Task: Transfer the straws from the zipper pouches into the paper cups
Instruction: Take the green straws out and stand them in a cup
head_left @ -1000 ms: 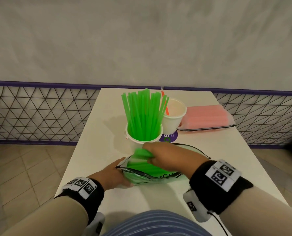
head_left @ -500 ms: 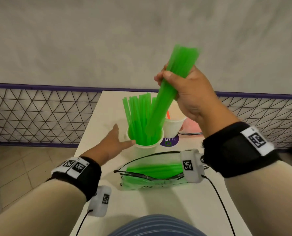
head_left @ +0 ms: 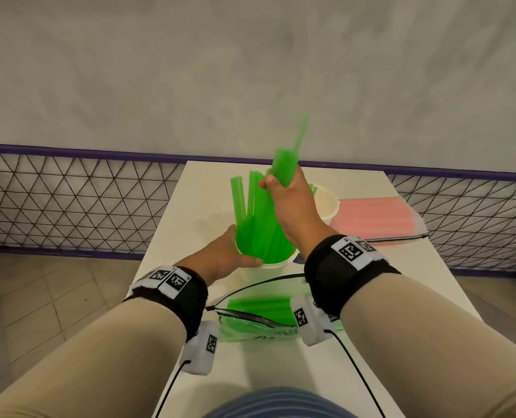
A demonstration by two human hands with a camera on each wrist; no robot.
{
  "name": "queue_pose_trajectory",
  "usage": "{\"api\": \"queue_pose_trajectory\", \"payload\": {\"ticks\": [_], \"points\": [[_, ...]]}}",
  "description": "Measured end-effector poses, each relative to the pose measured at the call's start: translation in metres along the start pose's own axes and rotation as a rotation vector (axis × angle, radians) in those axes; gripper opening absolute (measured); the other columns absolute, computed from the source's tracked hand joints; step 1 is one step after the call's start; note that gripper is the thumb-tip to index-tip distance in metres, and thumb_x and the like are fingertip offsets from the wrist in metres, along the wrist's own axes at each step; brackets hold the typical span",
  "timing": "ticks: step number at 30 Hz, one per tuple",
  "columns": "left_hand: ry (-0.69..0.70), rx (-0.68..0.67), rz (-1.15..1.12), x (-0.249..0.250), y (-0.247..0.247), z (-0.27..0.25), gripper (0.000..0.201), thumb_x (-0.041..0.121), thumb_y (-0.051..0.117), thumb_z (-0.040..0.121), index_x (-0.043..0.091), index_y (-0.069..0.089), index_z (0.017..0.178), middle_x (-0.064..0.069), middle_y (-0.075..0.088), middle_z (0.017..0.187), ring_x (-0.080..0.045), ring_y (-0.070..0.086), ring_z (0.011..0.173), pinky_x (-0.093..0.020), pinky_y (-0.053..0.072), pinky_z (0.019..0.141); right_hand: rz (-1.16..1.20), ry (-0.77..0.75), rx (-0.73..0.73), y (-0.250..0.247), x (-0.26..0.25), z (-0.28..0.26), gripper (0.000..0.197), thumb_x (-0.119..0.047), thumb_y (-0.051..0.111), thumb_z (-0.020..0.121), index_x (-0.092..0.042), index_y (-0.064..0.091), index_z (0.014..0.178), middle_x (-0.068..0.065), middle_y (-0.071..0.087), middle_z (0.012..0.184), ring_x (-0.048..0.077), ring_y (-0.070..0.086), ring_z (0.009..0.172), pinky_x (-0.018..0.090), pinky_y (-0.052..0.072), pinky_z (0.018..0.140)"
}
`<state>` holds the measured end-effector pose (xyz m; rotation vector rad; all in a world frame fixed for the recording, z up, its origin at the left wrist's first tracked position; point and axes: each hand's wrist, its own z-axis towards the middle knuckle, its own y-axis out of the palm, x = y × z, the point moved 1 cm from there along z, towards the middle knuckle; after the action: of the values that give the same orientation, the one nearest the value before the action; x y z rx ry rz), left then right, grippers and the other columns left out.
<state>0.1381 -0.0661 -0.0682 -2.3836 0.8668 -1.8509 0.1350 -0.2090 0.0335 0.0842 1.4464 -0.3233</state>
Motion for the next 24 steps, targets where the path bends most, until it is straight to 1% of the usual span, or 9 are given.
{"api": "queue_pose_trajectory", "payload": {"ticks": [2, 4, 6, 8, 10, 13, 16, 19, 24], "points": [[-0.025, 0.0, 0.019, -0.001, -0.001, 0.0, 0.089, 0.024, 0.085, 0.071, 0.027, 0.035, 0.144, 0.006, 0.058, 0.13, -0.016, 0.052, 0.119, -0.034, 0.041, 0.102, -0.019, 0.011, -0.022, 0.001, 0.001, 0.001, 0.025, -0.017, 0.058, 0.095, -0.018, 0.054, 0.119, -0.003, 0.065, 0.104, 0.01, 0.06, 0.094, 0.032, 0.045, 0.088], [-0.031, 0.0, 0.023, -0.001, -0.001, -0.001, 0.084, 0.025, 0.084, 0.073, 0.025, 0.036, 0.142, 0.005, 0.058, 0.129, -0.016, 0.052, 0.118, -0.032, 0.041, 0.098, -0.073, 0.091, -0.127, 0.004, 0.009, -0.002, 0.044, -0.021, 0.056, 0.098, -0.018, 0.042, 0.139, 0.0, 0.058, 0.131, 0.017, 0.056, 0.118, 0.037, 0.041, 0.105], [-0.021, 0.001, 0.039, 0.001, 0.0, -0.004, 0.077, 0.024, 0.082, 0.076, 0.024, 0.038, 0.139, 0.005, 0.058, 0.127, -0.016, 0.052, 0.117, -0.028, 0.042, 0.092, -0.221, 0.19, -0.262, 0.009, 0.024, -0.009, 0.065, -0.027, 0.054, 0.099, -0.012, 0.02, 0.152, 0.007, 0.034, 0.154, 0.026, 0.035, 0.14, 0.038, 0.03, 0.114], [0.009, -0.006, 0.053, 0.004, 0.001, -0.006, 0.064, 0.018, 0.079, 0.08, 0.027, 0.041, 0.13, 0.01, 0.06, 0.116, -0.008, 0.055, 0.108, -0.016, 0.042, 0.08, -0.426, 0.216, -0.37, 0.013, 0.043, -0.013, 0.061, -0.028, 0.056, 0.098, -0.007, 0.027, 0.148, 0.01, 0.041, 0.149, 0.027, 0.044, 0.132, 0.036, 0.037, 0.108], [0.048, -0.033, 0.069, 0.007, 0.002, -0.008, 0.055, 0.012, 0.076, 0.083, 0.031, 0.042, 0.122, 0.015, 0.059, 0.108, 0.0, 0.055, 0.099, -0.007, 0.042, 0.072, -0.588, 0.187, -0.402, 0.015, 0.059, -0.014, 0.05, -0.028, 0.062, 0.095, -0.006, 0.041, 0.134, 0.01, 0.055, 0.13, 0.024, 0.055, 0.108, 0.032, 0.044, 0.09], [0.055, -0.039, 0.068, 0.007, 0.002, -0.008, 0.058, 0.017, 0.079, 0.08, 0.026, 0.045, 0.126, 0.01, 0.06, 0.115, -0.009, 0.055, 0.109, -0.018, 0.044, 0.086, -0.715, 0.158, -0.382, 0.011, 0.068, -0.008, 0.053, -0.031, 0.067, 0.09, -0.008, 0.046, 0.132, 0.01, 0.058, 0.122, 0.027, 0.057, 0.108, 0.032, 0.044, 0.086], [0.034, -0.007, 0.061, 0.005, 0.001, -0.008, 0.062, 0.016, 0.078, 0.081, 0.028, 0.042, 0.129, 0.011, 0.057, 0.115, -0.01, 0.051, 0.109, -0.018, 0.041, 0.082, -0.783, 0.12, -0.341, 0.008, 0.066, 0.0, 0.045, -0.026, 0.069, 0.089, -0.008, 0.052, 0.126, 0.012, 0.062, 0.119, 0.029, 0.059, 0.108, 0.032, 0.046, 0.086], [0.002, 0.017, 0.08, 0.005, 0.001, -0.007, 0.079, 0.025, 0.082, 0.077, 0.023, 0.037, 0.142, 0.004, 0.056, 0.129, -0.016, 0.05, 0.116, -0.028, 0.04, 0.092, -0.815, 0.129, -0.344, 0.009, 0.067, 0.003, 0.045, -0.021, 0.069, 0.088, -0.007, 0.052, 0.127, 0.012, 0.06, 0.123, 0.029, 0.057, 0.112, 0.033, 0.046, 0.091], [-0.012, 0.038, 0.133, 0.005, 0.001, -0.007, 0.086, 0.029, 0.081, 0.078, 0.02, 0.03, 0.146, -0.001, 0.051, 0.139, -0.016, 0.048, 0.117, -0.029, 0.039, 0.095, -0.792, 0.141, -0.379, 0.006, 0.069, -0.002, 0.048, -0.02, 0.069, 0.088, -0.008, 0.05, 0.131, 0.011, 0.059, 0.125, 0.027, 0.056, 0.114, 0.032, 0.045, 0.092]]}}
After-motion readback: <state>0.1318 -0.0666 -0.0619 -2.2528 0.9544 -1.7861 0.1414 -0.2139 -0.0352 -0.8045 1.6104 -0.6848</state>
